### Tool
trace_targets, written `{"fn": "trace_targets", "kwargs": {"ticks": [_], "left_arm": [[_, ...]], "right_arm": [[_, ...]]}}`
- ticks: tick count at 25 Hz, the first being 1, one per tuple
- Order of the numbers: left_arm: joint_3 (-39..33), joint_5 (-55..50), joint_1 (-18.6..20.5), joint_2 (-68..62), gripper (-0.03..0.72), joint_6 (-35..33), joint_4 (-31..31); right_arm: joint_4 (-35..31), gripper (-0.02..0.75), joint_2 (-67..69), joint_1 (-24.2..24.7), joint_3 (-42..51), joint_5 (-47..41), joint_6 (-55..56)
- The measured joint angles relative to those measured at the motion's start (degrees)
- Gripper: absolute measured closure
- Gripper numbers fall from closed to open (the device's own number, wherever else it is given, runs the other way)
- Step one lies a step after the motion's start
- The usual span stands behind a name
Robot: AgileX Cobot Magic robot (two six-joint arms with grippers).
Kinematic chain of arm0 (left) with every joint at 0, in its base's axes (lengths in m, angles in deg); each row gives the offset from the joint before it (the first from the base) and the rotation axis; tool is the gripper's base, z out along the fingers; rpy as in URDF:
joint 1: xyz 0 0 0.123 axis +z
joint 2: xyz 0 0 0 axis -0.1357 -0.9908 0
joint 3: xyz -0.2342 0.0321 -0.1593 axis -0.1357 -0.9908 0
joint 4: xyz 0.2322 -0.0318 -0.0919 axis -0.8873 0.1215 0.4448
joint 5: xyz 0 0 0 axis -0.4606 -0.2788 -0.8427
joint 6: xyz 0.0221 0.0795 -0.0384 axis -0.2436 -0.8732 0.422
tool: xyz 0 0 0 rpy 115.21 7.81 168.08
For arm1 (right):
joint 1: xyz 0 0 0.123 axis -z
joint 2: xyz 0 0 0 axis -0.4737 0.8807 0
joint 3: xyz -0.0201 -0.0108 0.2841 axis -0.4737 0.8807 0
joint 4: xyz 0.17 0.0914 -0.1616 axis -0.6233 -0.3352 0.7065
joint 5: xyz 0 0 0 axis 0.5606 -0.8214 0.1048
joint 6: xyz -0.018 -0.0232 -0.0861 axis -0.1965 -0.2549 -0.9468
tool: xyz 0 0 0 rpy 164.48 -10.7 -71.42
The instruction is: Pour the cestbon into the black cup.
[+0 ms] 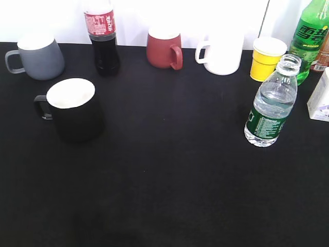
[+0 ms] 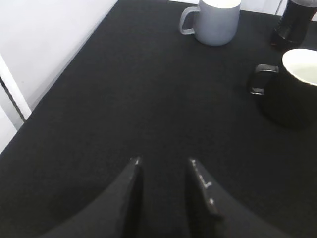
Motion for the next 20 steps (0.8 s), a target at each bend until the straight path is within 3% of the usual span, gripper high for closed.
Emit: {"fn": "trace_targets", "kwargs": {"ticks": [10, 12, 14, 17, 20], "left_arm": [[0.0, 0.1, 0.0, 0.0, 0.456, 0.0, -0.1], [1.5, 2.5, 0.0, -2.8, 0.442, -3.1, -0.1], [5.3, 9.7, 0.0, -8.6, 0.399, -7.7, 0.3], [7.8, 27.5, 0.0, -22.5, 0.224, -16.8, 8.6], [7.8, 46.1, 0.0, -35.4, 0.202, -17.6, 12.7]], "right_arm": [[-0.1, 0.332, 0.0, 0.0, 0.0, 0.0, 0.0], [-0.1, 0.332, 0.0, 0.0, 0.0, 0.0, 0.0], [-0.1, 0.332, 0.0, 0.0, 0.0, 0.0, 0.0], [-0.3, 0.332, 0.0, 0.0, 0.0, 0.0, 0.0], [-0.4, 0.332, 0.0, 0.0, 0.0, 0.0, 0.0]]}}
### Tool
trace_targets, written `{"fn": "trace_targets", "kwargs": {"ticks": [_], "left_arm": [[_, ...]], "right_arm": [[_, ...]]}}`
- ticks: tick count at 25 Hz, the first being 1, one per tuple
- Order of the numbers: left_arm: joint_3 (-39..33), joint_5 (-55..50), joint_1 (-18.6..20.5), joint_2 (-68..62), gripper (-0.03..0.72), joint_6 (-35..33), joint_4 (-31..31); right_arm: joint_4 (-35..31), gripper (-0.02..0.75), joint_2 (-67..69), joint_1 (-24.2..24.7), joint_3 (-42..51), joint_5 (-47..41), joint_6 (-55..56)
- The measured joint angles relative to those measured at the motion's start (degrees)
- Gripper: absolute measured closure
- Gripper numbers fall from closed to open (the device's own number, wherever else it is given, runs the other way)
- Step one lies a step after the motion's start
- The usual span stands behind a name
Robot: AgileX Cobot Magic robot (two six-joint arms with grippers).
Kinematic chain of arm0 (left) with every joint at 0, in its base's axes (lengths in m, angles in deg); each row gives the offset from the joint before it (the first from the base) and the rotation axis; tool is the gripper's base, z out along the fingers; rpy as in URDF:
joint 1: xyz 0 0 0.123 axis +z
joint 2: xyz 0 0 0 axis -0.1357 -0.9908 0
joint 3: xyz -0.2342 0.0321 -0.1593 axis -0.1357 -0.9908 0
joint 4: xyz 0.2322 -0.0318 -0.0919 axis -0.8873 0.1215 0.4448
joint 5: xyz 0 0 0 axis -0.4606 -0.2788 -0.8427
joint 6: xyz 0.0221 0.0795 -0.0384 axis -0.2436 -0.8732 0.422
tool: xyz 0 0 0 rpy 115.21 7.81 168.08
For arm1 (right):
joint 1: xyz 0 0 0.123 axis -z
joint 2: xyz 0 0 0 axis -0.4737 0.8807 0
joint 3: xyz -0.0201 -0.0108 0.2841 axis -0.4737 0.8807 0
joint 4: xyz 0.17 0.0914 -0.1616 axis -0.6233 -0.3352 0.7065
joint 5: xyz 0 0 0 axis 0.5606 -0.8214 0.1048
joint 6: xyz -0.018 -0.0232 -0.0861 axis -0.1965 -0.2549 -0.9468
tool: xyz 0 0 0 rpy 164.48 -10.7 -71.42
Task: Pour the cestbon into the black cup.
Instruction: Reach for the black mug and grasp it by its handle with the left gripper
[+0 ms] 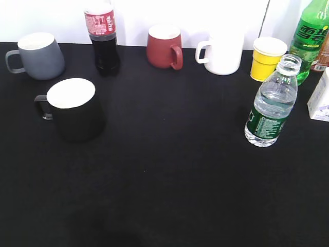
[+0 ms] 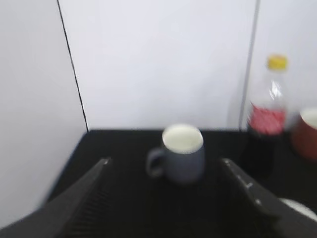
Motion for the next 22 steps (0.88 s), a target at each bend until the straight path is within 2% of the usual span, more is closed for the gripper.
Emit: {"fn": "trace_targets", "kwargs": {"ticks": [2, 6, 8, 10, 12, 17, 20, 22], "left_arm": [[-1.6, 9.5, 0.0, -5.3, 0.209, 0.0, 1.6], [-18.2, 27.7, -1.0, -8.4, 0.224, 1.4, 5.9], [-23.0, 36.6, -7.8, -11.7, 0.225, 2.9, 5.4], [-23.4, 40.1, -14.4, -19.6, 0.226, 2.9, 4.8], [-23.6, 45.6, -17.7, -28.6, 0.228, 3.0, 4.8], [-23.6, 62.6, -21.9, -49.0, 0.228, 5.9, 4.8], [-23.6, 71.1, -22.1, -56.4, 0.229, 6.0, 3.7], [-23.6, 72.8, -22.1, -58.1, 0.229, 6.0, 3.5]], "right_arm": [[-0.1, 0.332, 0.0, 0.0, 0.0, 0.0, 0.0], [-0.2, 0.332, 0.0, 0.0, 0.0, 0.0, 0.0], [-0.2, 0.332, 0.0, 0.0, 0.0, 0.0, 0.0], [-0.2, 0.332, 0.0, 0.0, 0.0, 0.0, 0.0], [-0.3, 0.332, 0.0, 0.0, 0.0, 0.0, 0.0], [-0.9, 0.332, 0.0, 0.0, 0.0, 0.0, 0.0], [-1.0, 0.332, 0.0, 0.0, 0.0, 0.0, 0.0], [-1.0, 0.332, 0.0, 0.0, 0.0, 0.0, 0.0]]}}
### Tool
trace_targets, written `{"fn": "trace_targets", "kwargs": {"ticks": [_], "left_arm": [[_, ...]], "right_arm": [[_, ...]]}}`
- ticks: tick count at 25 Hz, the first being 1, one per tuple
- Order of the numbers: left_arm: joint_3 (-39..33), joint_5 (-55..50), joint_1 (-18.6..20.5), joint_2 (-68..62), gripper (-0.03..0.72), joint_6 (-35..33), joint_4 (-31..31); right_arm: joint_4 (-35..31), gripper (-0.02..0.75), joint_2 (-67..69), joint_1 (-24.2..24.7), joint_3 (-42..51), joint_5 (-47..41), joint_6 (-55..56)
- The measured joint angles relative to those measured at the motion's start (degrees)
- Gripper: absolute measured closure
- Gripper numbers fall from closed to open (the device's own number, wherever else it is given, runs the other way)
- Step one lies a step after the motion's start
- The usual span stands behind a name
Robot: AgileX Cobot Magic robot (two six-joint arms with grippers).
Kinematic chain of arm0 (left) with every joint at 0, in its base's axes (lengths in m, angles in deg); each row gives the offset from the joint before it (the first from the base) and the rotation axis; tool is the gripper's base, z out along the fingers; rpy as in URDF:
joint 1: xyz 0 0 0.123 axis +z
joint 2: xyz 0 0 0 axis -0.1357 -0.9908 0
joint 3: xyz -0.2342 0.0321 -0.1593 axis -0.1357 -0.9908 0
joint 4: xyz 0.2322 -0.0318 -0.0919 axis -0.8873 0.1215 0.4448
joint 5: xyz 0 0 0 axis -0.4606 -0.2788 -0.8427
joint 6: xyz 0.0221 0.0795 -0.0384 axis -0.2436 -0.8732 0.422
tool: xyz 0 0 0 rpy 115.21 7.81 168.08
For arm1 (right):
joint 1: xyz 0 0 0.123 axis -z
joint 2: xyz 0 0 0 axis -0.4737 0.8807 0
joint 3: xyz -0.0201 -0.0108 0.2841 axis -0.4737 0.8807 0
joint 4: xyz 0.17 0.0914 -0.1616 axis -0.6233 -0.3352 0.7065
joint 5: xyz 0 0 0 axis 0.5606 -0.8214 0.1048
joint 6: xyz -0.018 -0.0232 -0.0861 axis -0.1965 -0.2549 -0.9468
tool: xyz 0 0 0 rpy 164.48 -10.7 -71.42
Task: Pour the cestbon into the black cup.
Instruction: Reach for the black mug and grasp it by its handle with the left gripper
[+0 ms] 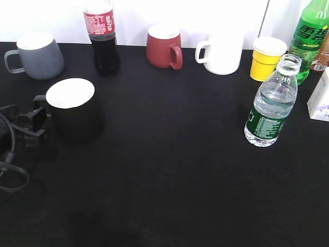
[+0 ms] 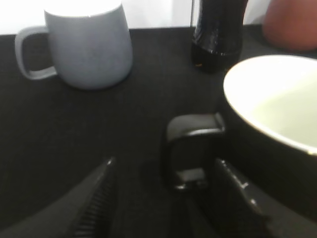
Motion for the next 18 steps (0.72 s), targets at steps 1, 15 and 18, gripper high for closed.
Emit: {"fn": "trace_targets", "kwargs": {"ticks": [1, 15, 18], "left_arm": [[0.1, 0.4, 0.0, -0.1, 0.23, 0.0, 0.0], [8.5, 3.1, 5.7, -10.9, 0.265, 0.0, -5.4], [13.8, 3.2, 9.0, -15.0, 0.359, 0.0, -16.6]], "right_arm": [[0.0, 0.332, 0.0, 0.0, 0.0, 0.0, 0.0], [0.0, 0.332, 0.0, 0.0, 0.0, 0.0, 0.0], [0.0, 0.332, 0.0, 0.0, 0.0, 0.0, 0.0]]}}
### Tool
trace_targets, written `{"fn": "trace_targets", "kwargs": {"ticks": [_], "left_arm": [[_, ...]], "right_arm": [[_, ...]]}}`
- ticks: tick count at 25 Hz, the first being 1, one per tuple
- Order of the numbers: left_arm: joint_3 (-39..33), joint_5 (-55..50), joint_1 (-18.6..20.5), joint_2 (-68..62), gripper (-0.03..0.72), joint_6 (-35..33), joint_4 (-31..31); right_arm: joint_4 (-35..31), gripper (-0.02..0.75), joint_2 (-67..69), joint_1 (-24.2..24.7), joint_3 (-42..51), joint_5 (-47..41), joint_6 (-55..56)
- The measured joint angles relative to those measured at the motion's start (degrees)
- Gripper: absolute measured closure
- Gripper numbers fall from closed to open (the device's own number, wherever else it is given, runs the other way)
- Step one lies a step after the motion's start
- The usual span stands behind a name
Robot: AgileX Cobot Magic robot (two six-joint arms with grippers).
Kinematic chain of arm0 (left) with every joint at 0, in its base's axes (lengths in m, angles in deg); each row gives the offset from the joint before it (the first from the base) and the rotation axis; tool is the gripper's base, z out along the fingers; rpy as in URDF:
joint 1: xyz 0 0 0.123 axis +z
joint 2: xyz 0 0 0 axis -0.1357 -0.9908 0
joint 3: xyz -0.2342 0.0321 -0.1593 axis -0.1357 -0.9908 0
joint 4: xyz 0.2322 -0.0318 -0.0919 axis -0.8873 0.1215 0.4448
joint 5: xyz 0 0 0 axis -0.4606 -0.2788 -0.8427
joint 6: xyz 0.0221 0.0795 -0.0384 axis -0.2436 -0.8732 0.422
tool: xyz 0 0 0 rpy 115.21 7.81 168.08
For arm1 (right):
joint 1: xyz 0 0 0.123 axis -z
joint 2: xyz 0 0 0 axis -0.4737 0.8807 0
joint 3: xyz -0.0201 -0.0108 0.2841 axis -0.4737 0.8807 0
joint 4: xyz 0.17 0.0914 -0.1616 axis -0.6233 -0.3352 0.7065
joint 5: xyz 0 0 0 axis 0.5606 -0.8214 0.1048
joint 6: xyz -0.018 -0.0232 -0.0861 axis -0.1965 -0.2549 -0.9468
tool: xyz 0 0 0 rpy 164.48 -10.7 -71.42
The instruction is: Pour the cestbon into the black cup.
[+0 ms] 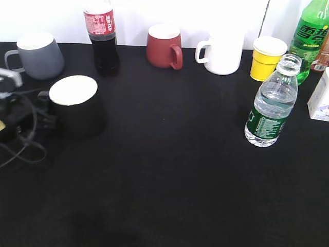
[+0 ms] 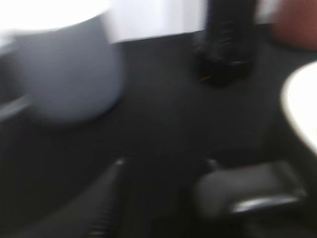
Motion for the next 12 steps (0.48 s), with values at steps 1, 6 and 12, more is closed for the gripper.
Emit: {"fn": "trace_targets", "kwargs": {"ticks": [1, 6, 12], "left_arm": [[0.6, -0.1, 0.2, -0.1, 0.434, 0.0, -1.8], [0.7, 2.6, 0.3, -0.2, 0.594, 9.5, -8.0], [0.7, 2.8, 0.3, -0.2, 0.596, 12.0, -12.9]], "right_arm": [[0.0, 0.332, 0.0, 0.0, 0.0, 0.0, 0.0], [0.0, 0.332, 0.0, 0.0, 0.0, 0.0, 0.0], [0.0, 0.332, 0.0, 0.0, 0.0, 0.0, 0.0]]}}
